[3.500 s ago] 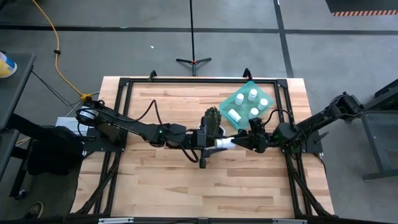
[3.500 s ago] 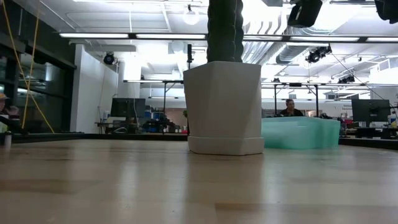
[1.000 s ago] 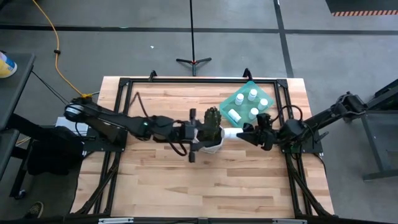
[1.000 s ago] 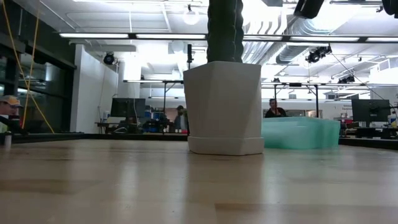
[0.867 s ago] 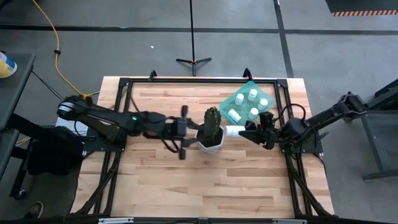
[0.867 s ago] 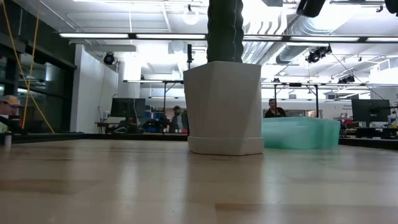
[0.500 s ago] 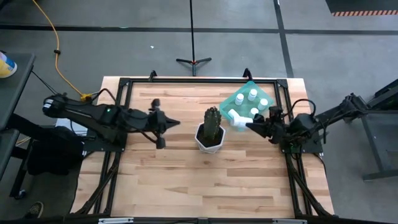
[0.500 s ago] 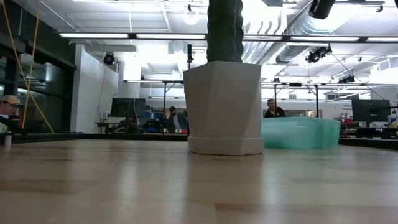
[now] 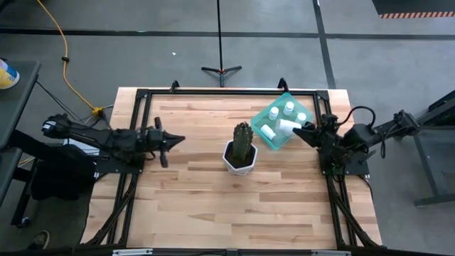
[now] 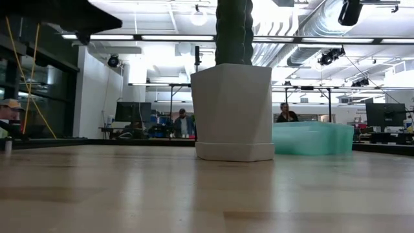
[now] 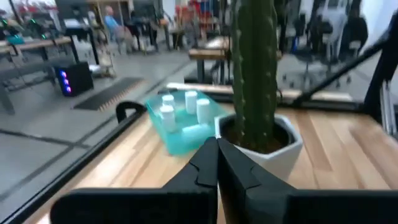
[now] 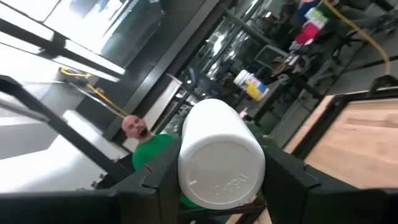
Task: Pick and place pill bottles into a basket
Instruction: Put the white medicine bottle into the blue bin
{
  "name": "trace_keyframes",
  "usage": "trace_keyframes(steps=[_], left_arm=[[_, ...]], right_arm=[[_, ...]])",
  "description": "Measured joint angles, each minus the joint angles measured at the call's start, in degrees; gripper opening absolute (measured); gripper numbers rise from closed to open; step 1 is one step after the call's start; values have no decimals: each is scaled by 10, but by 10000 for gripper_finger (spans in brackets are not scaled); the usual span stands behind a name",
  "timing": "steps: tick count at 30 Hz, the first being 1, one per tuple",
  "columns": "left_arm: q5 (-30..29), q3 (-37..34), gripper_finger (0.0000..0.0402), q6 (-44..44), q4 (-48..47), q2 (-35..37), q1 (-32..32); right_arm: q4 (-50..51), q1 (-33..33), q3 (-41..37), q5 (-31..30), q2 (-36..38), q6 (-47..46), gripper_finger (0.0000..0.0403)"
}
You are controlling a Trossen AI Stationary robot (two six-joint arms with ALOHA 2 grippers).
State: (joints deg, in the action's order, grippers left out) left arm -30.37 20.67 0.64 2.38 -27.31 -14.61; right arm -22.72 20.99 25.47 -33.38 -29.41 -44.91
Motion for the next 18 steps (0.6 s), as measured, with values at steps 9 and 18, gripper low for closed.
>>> trace_keyframes(steps=[9,18], left_arm=[[-24,-112,26,6,9,174,0],[-37,-170,22,26,9,237,0]], right_arm=[[50,0,0,-38,32,1,165],[99,-29,0,-70,61,-1,165]])
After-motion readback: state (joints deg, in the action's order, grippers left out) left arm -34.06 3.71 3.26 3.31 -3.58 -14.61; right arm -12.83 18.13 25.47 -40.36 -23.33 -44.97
